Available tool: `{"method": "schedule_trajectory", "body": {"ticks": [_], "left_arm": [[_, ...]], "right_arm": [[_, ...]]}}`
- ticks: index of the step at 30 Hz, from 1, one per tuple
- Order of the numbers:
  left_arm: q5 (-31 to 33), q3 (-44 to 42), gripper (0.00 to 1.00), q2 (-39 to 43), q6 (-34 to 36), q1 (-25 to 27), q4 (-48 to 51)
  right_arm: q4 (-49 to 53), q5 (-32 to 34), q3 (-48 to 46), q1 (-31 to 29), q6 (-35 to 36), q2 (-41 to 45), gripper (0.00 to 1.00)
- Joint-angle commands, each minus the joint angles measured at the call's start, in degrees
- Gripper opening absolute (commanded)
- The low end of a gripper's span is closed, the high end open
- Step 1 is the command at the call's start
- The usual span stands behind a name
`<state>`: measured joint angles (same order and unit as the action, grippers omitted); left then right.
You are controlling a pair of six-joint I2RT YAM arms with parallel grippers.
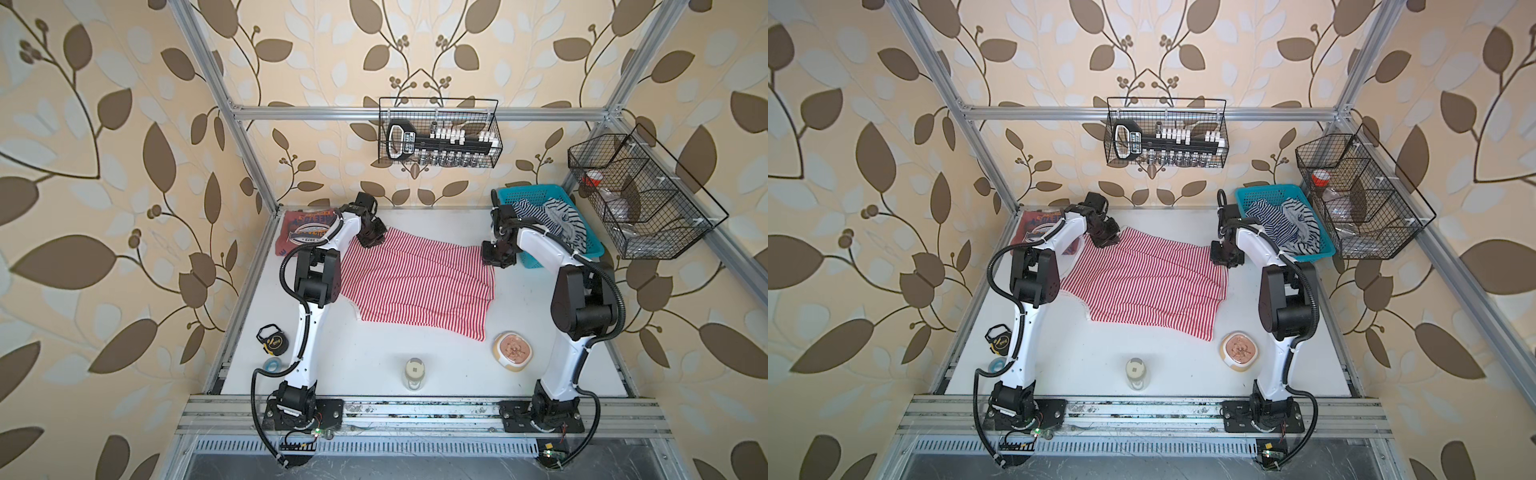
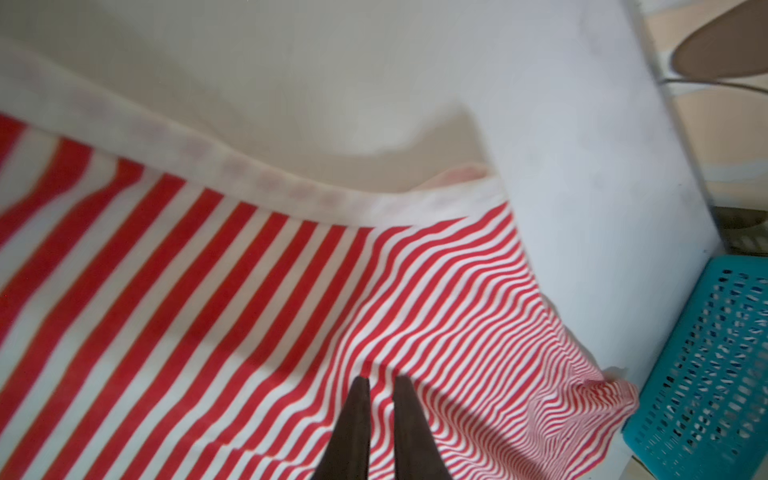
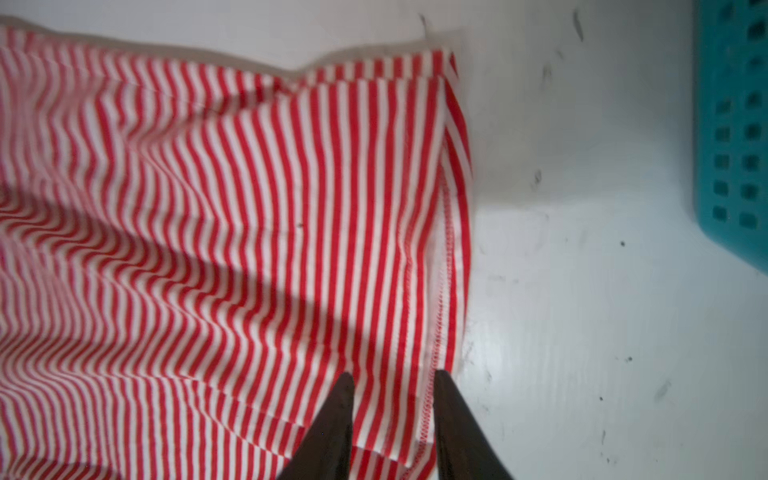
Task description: Fold and stack the tank tops
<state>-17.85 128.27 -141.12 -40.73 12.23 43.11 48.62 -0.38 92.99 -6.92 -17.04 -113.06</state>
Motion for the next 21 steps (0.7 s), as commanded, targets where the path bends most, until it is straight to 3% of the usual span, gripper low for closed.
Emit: {"method": "schedule_trajectory", "body": {"ticks": [1, 6, 15, 21], "left_arm": [[-3.11, 6.95, 0.15, -0.59, 0.91, -0.45, 0.28], [-8.36, 9.59, 0.13, -6.45, -3.28, -0.45, -5.5], [-11.55, 9.93, 0.12, -11.66, -9.72, -0.43, -14.22], [-8.8, 9.23, 0.07, -14.31, -15.16, -1.17, -13.24]], "right_arm": [[-0.12, -2.95, 4.23, -0.28, -0.45, -5.65, 0.16], [0.25, -4.34, 8.87, 0.82, -0.63, -10.86, 0.01], [1.5, -7.12, 11.76, 3.23, 0.77, -16.4, 0.02], [4.47, -5.72, 17.97, 3.84, 1.39, -22.4, 0.04]]}}
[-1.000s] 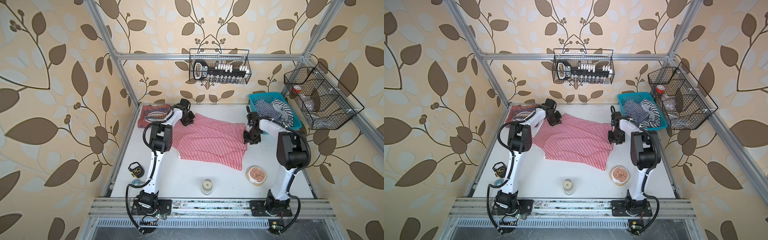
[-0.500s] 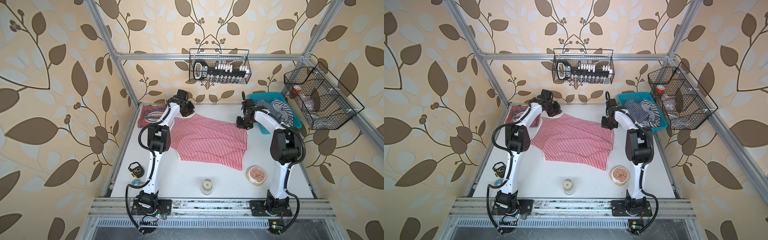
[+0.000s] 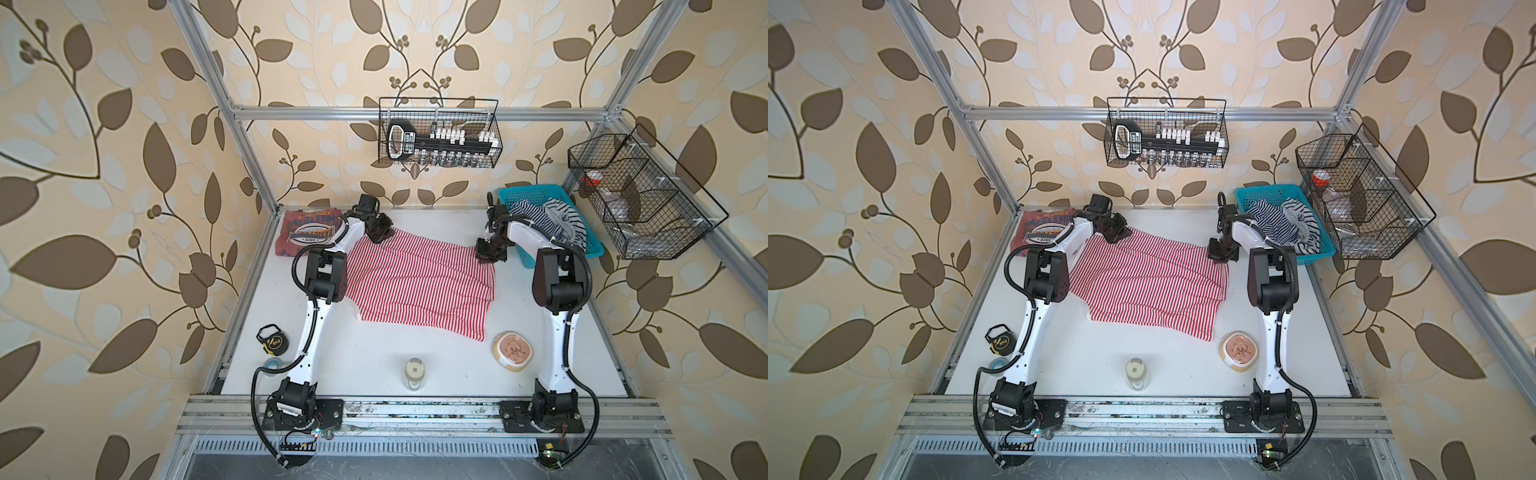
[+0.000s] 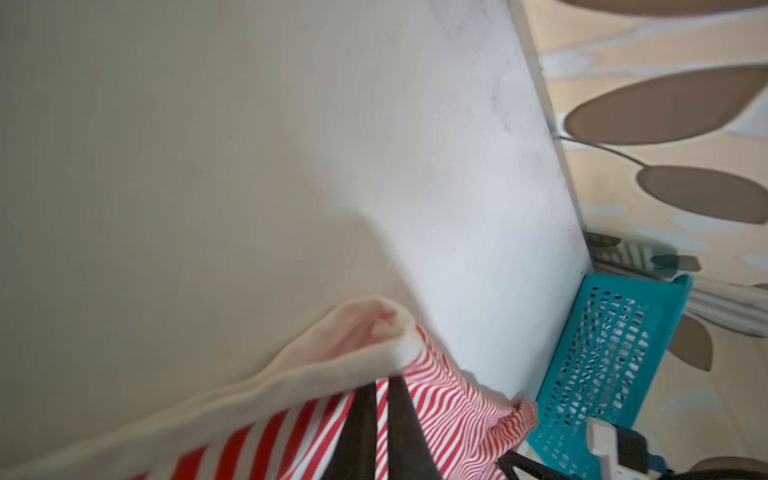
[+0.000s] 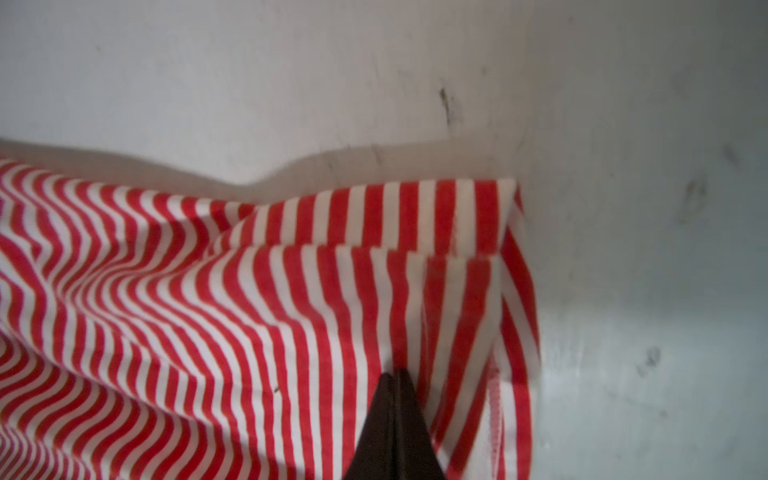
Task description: Fold and stack the tank tops
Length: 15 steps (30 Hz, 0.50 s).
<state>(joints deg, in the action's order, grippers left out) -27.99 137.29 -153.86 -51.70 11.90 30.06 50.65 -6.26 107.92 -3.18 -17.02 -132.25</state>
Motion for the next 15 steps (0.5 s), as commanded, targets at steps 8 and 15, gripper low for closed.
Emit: {"method": "schedule_trajectory", "body": {"ticks": [8, 15], "left_arm": [[6.7, -6.76, 0.06, 0.79, -10.49, -2.28, -4.27], [7.28, -2.22, 0.07, -0.66, -10.55, -3.08, -4.79]], "right_arm": [[8.87, -1.38, 21.01, 1.23, 0.86, -14.74, 0.03], [8.12, -6.81, 29.86, 2.62, -1.04, -20.23, 0.05]]}}
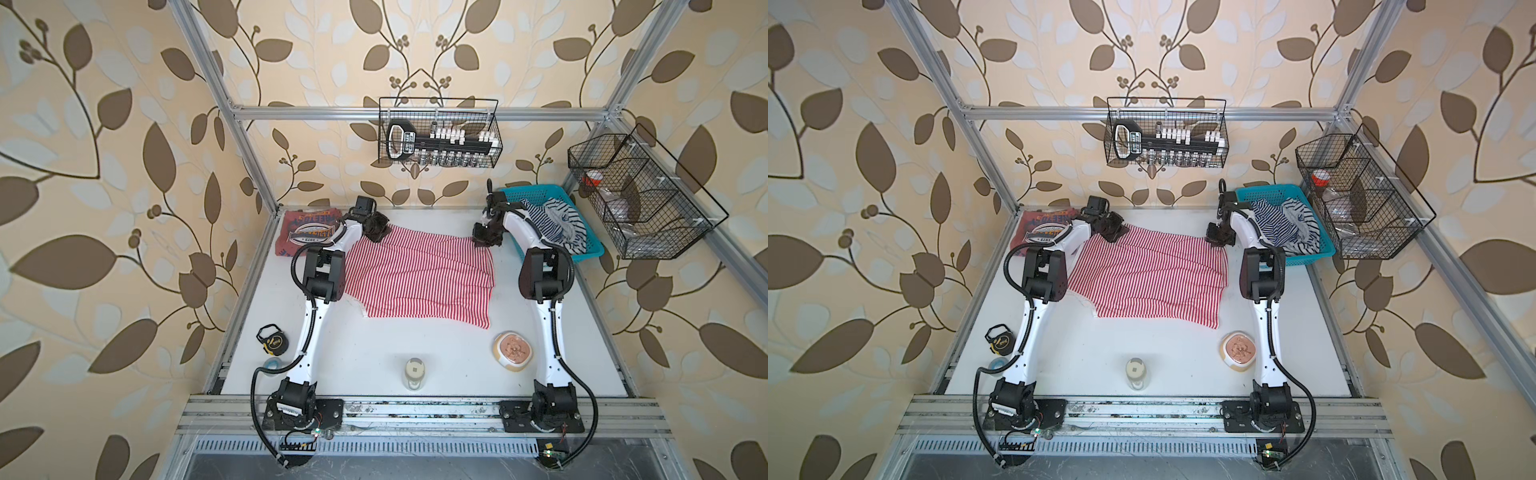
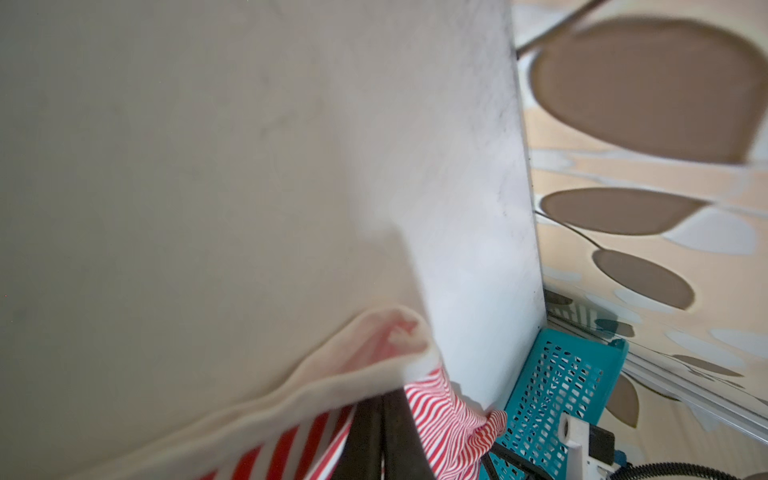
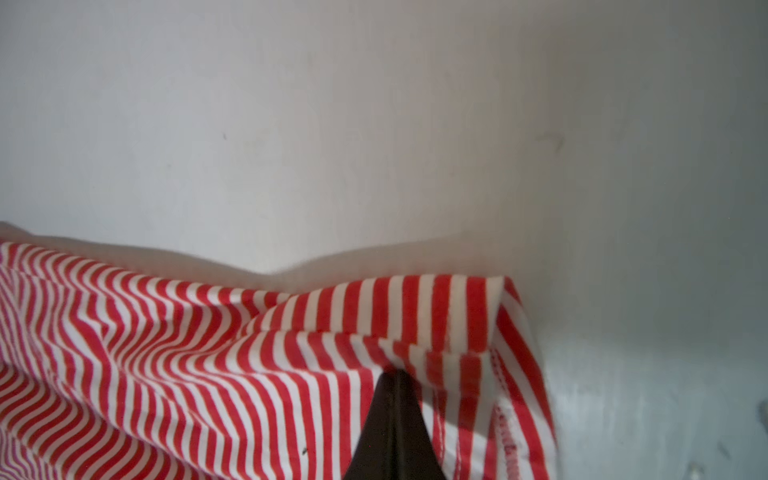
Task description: Fold and stack the tank tops
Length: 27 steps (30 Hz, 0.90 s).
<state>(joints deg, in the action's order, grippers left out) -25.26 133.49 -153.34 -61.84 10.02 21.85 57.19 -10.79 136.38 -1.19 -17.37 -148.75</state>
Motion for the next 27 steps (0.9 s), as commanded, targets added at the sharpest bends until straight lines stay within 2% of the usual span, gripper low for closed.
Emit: {"method": "schedule_trajectory", "body": {"ticks": [1, 5, 10, 13, 15, 20, 27], "left_arm": [[3.99, 2.66, 0.07, -1.64, -0.18, -1.31, 2.91], [2.72, 4.63, 0.09, -1.73, 0.4, -1.39, -0.03], [-1.01, 3.17, 0.16, 3.03, 2.93, -1.39, -2.53], [-2.25, -1.98, 0.19, 10.51, 6.84, -1.32, -3.02], [-2.21, -6.96, 0.21, 16.91, 10.89, -1.15, -2.01], [1.57, -20.24, 0.24, 35.02, 22.96, -0.63, 8.66], [8.48, -38.68, 0.26, 54.27, 33.31, 0.95, 22.58]], "right_arm": [[0.3, -4.03, 1.31, 0.82, -0.72, -3.8, 0.07], [-6.48, -12.19, 0.33, 1.45, -3.02, -3.66, 0.11], [-11.15, -17.65, -3.06, 1.41, -3.06, 0.46, 0.14], [-16.7, -17.06, -13.98, 1.45, -2.33, 9.83, 0.25], [-20.42, -16.48, -22.38, 1.45, -2.24, 17.62, 0.28], [-22.63, -13.31, -42.39, 1.15, -0.32, 36.76, 0.37], [-18.64, -0.5, -64.2, -3.35, 1.54, 58.78, 0.37]]}}
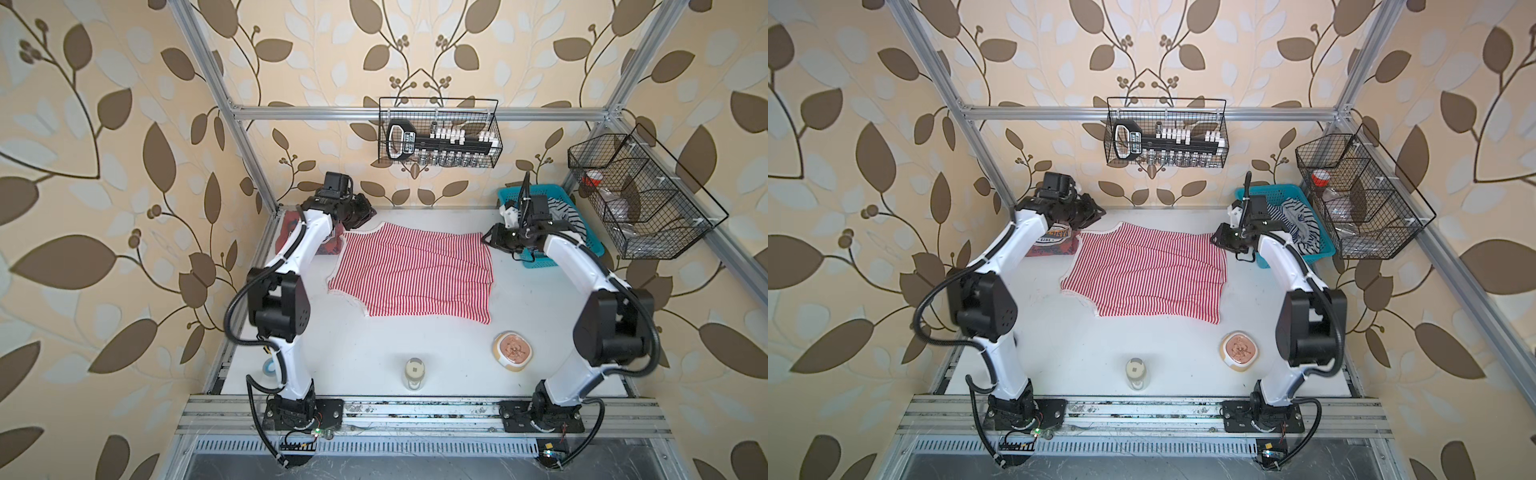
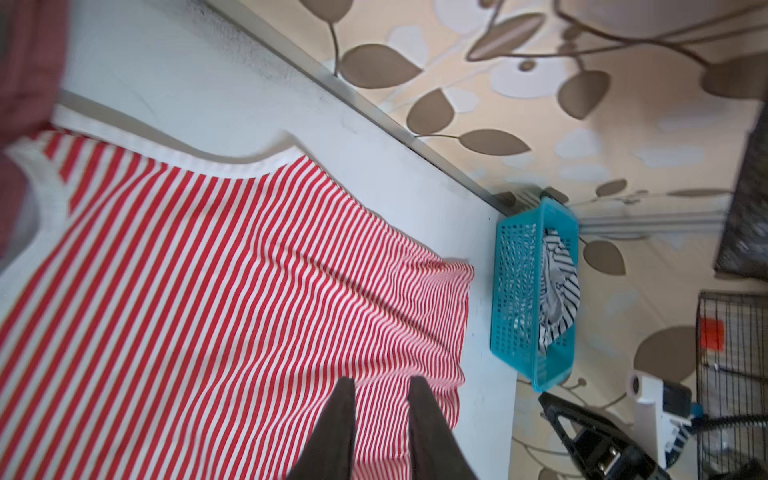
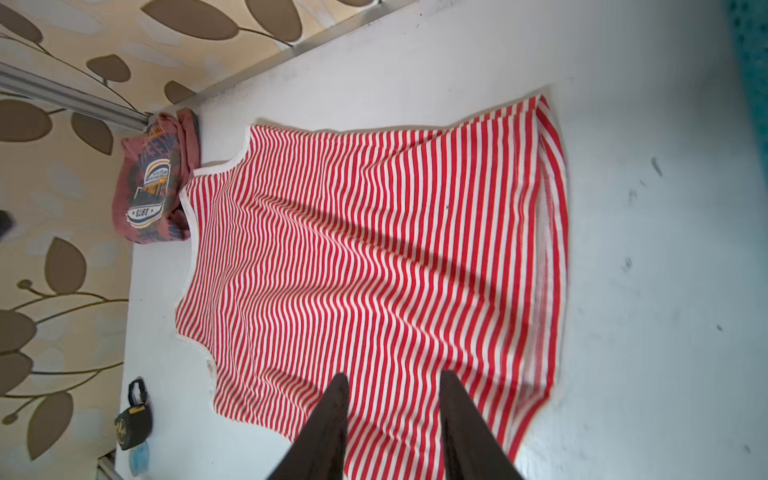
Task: Fold and stack the tank tops
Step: 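Pull the held tank top toward the robot with both grippers, flattening it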
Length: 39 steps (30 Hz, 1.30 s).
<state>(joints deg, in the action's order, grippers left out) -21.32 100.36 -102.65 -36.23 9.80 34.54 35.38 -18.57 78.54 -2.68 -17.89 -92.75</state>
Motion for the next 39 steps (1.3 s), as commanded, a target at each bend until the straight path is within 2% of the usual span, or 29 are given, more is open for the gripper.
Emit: {"method": "schedule_trajectory", "body": {"ticks": [1, 5, 11, 14, 21, 24, 31, 39], "left_arm": [[6.2, -7.52, 0.25, 5.17, 8.81, 1.63, 12.2], [13.11, -17.59, 0.25, 10.34, 11.26, 4.77, 17.91], [13.04, -36.28, 0.25, 17.2, 8.89, 8.43, 13.82], [13.35, -41.03, 0.25, 18.07, 8.26, 9.39, 12.21], [11.63, -44.89, 0.26, 17.17, 6.08, 9.71, 6.34], [9.97, -44.9, 0.27, 15.4, 4.84, 9.8, 3.62], [10.77, -45.76, 0.39, 11.56, 3.68, 10.06, 1.64], [9.19, -45.44, 0.4, 7.76, 2.09, 10.15, -1.07]], "right_arm": [[3.92, 8.88, -9.64, -2.54, 2.17, 4.99, 0.37], [5.09, 11.4, -19.62, -4.24, 0.91, 12.53, 0.37], [6.18, 14.29, -29.79, -7.38, -1.09, 21.16, 0.37], [7.31, 15.46, -32.93, -7.65, -1.67, 23.91, 0.37], [7.01, 15.85, -37.27, -8.82, -2.66, 25.46, 0.39], [6.34, 15.94, -37.19, -9.62, -3.26, 23.67, 0.42], [2.47, 14.99, -37.41, -10.07, -3.51, 18.35, 0.47], [-1.82, 13.03, -37.05, -10.07, -3.73, 12.87, 0.5]]}}
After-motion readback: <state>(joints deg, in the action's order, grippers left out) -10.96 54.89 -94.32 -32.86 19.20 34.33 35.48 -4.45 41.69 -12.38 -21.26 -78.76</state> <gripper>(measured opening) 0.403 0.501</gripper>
